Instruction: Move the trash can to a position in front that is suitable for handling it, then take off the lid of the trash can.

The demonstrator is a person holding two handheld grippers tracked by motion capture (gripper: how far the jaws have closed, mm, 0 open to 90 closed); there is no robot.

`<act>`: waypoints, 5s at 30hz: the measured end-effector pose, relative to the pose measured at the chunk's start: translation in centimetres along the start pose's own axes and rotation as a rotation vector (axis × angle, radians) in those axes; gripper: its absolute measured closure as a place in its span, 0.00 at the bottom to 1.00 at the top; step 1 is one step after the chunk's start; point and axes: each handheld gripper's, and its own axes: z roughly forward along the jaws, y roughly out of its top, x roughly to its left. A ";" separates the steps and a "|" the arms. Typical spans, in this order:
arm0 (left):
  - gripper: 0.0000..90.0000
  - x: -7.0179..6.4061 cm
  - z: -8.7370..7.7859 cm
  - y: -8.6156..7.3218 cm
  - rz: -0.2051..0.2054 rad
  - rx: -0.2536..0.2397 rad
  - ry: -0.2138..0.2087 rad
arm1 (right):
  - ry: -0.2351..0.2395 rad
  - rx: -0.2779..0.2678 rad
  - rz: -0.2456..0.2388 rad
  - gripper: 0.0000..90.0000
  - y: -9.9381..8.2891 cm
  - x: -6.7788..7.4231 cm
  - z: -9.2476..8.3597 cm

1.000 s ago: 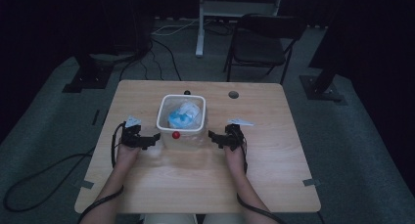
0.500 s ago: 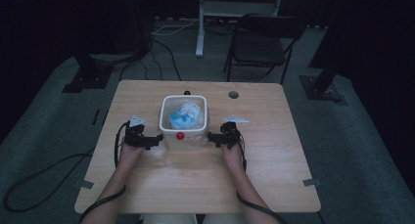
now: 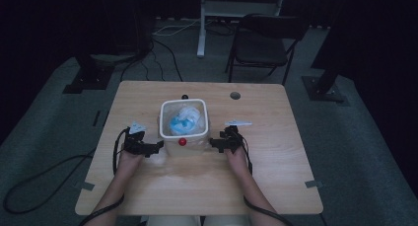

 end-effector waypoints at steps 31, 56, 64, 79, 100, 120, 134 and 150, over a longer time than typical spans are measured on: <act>0.02 -6.9 -3.7 -3.4 0.114 0.044 -0.083 | 0.066 0.053 -0.115 0.19 -3.2 0.1 -4.9; 0.02 -12.7 -5.4 -5.2 0.198 0.063 -0.176 | 0.127 0.081 -0.161 0.22 -4.7 -1.1 -7.8; 0.00 -13.6 -5.0 -5.5 0.194 0.073 -0.246 | 0.138 0.092 -0.176 0.22 -4.9 -1.6 -8.5; 0.00 -12.1 -6.1 -5.8 0.175 0.032 -0.247 | 0.085 0.032 -0.163 0.16 -5.3 -2.1 -9.2; 0.00 -4.6 -9.1 -9.3 0.080 -0.046 -0.098 | 0.042 0.052 -0.109 0.14 -8.3 -1.8 -13.4; 0.00 -2.9 -9.6 -10.4 0.045 -0.069 -0.083 | 0.000 0.030 -0.066 0.14 -9.9 -1.3 -17.6; 0.00 -3.0 -9.5 -10.5 0.045 -0.050 -0.085 | 0.043 -0.074 -0.113 0.15 -6.6 1.2 -20.2; 0.00 -3.2 -9.3 -10.5 0.065 -0.028 -0.087 | 0.028 -0.158 -0.200 0.19 -1.8 3.9 -21.0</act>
